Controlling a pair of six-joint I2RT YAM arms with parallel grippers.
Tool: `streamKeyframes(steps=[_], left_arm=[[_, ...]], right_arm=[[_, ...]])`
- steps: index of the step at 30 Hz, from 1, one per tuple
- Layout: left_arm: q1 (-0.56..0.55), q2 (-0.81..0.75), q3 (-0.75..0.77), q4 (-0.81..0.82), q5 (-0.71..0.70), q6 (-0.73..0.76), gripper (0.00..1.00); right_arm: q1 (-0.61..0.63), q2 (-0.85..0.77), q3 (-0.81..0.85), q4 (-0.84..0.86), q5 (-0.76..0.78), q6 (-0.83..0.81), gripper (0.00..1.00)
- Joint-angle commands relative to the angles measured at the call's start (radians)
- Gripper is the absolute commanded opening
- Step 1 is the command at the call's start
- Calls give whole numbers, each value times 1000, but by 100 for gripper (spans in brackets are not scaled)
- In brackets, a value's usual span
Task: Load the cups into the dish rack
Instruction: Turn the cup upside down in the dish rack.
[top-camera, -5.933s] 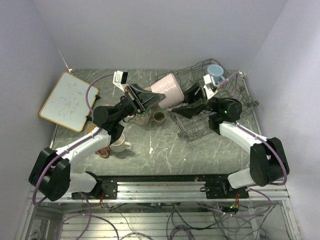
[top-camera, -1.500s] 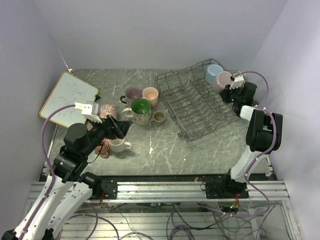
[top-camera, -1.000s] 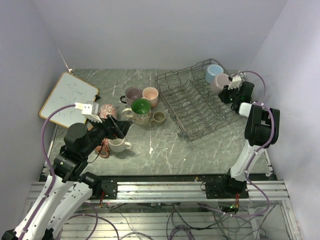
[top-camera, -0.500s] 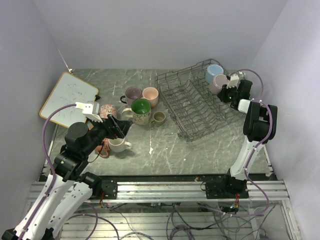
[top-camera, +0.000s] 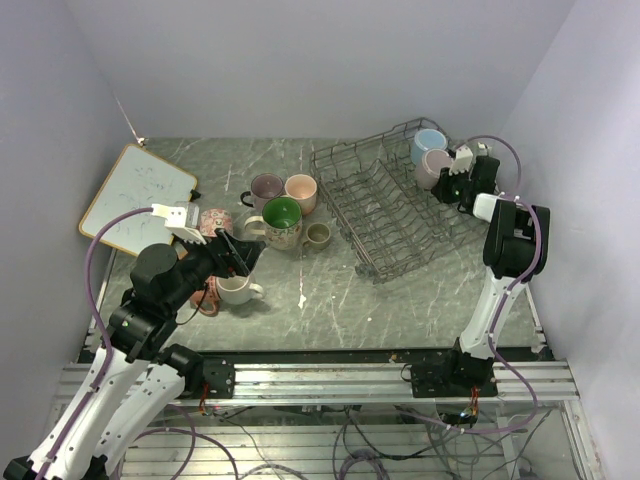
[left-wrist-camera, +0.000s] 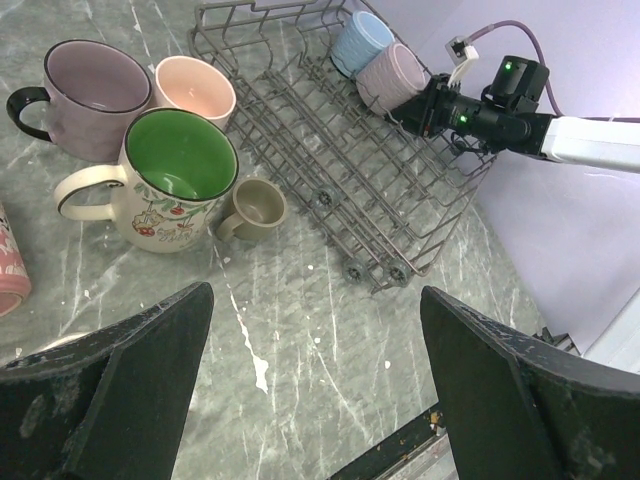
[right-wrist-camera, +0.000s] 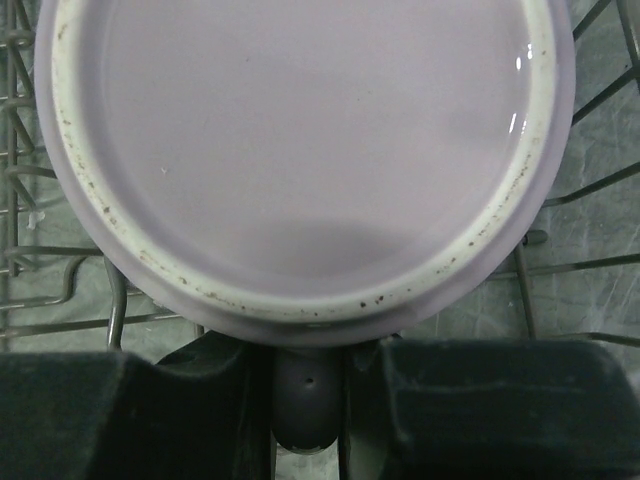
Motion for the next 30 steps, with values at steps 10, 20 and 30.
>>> streamKeyframes(steps=[10, 20, 30], left_arm=[[6, -14, 1, -10, -25, 1, 95], [6, -19, 5, -19, -27, 3, 95], [6, -34, 16, -40, -29, 3, 95]], right_arm=[[26, 41, 135, -11, -22, -31, 5], [33, 47, 161, -48, -24, -43, 25], [33, 10, 130, -27, -39, -36, 45]])
